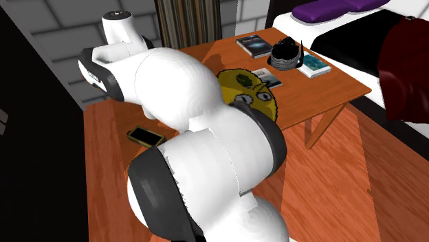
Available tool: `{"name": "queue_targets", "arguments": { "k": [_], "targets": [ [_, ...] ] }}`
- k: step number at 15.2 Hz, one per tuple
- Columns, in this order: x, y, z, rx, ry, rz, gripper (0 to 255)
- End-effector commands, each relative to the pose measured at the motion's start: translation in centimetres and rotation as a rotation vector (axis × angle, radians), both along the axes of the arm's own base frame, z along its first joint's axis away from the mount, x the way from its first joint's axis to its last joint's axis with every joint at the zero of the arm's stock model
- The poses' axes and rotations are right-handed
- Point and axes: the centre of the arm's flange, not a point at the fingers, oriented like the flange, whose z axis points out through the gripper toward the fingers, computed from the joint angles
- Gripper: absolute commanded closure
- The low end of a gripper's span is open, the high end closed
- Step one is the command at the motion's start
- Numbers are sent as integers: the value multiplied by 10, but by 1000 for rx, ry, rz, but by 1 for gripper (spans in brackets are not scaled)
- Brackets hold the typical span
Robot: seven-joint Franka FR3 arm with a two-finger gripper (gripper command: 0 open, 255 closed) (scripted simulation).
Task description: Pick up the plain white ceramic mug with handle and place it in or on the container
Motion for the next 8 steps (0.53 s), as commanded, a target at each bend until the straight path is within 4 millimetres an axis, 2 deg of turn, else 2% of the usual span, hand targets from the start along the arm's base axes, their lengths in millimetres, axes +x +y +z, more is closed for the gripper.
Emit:
{"name": "queue_targets", "arguments": {
  "k": [1, 3, 8],
  "targets": [
    [-22, 14, 2, 0, 0, -1, 255],
    [-46, 29, 5, 0, 0, -1, 255],
    [-46, 29, -22, 0, 0, -1, 255]
  ]
}}
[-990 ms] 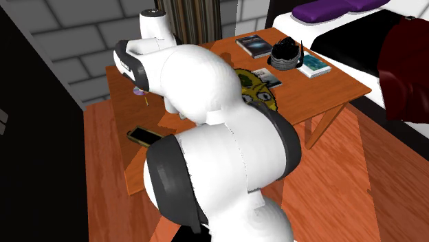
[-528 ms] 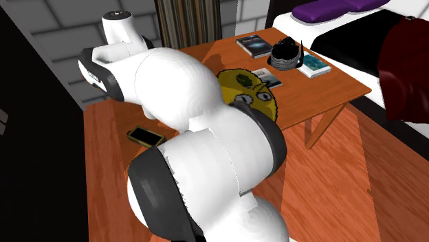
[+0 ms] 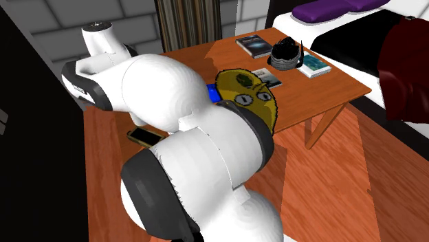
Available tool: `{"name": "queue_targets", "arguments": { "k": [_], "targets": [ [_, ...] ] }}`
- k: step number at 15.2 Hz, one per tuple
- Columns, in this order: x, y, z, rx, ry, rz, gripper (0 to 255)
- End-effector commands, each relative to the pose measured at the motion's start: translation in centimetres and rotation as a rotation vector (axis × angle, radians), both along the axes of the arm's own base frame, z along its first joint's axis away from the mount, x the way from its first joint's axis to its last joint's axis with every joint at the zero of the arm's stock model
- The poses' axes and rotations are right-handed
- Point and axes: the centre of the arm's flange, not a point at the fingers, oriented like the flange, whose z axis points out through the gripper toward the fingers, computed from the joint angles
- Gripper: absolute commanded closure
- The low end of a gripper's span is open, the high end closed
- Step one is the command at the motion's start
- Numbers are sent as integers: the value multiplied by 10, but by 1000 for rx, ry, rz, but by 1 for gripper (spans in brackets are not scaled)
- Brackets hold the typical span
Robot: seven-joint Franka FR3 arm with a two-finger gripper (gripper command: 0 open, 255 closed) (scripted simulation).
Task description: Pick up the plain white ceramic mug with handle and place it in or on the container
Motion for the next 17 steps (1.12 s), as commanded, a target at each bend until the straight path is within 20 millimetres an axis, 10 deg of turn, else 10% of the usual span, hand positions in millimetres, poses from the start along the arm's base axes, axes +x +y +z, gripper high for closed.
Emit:
{"name": "queue_targets", "arguments": {
  "k": [1, 17],
  "targets": [
    [-1, -1, -10, 0, 0, 0, 255],
    [-1, -1, -76, 0, 0, 0, 255]
  ]
}}
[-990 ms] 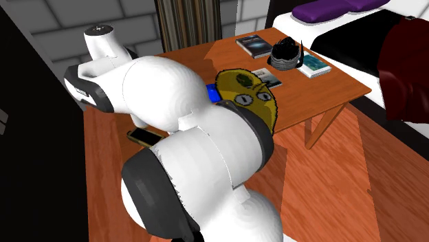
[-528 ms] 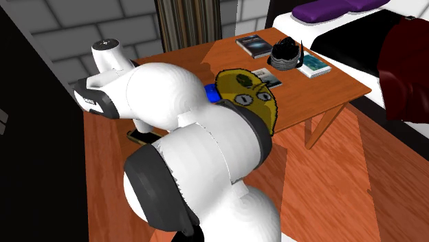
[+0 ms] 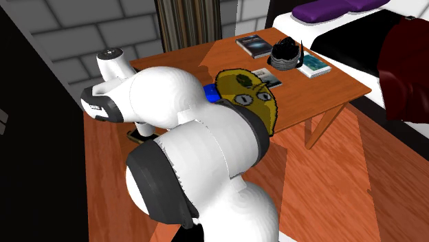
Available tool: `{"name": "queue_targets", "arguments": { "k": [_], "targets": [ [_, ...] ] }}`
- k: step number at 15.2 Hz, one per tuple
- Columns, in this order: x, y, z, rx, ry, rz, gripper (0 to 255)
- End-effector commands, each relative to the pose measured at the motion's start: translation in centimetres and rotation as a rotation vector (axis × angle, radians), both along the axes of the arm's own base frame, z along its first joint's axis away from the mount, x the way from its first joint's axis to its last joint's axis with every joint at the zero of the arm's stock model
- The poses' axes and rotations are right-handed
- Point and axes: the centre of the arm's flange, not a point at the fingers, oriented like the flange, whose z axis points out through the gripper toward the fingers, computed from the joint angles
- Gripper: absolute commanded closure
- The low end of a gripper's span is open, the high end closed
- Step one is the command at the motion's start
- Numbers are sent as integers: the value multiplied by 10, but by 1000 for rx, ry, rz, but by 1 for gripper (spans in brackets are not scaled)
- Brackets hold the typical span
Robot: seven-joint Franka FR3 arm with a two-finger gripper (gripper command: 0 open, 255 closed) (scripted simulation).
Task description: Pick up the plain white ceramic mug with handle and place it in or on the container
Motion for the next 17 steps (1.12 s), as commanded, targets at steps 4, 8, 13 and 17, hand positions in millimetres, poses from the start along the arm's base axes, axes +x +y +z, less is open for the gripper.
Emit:
{"name": "queue_targets", "arguments": {
  "k": [4, 8, 13, 17],
  "targets": [
    [0, 0, -1, -1, 1, 0, 255],
    [0, 0, -1, -1, 1, 0, 0],
    [-1, -6, 38, -1, 1, 0, 0],
    [-2, -8, 48, -1, 1, 0, 0]
  ]
}}
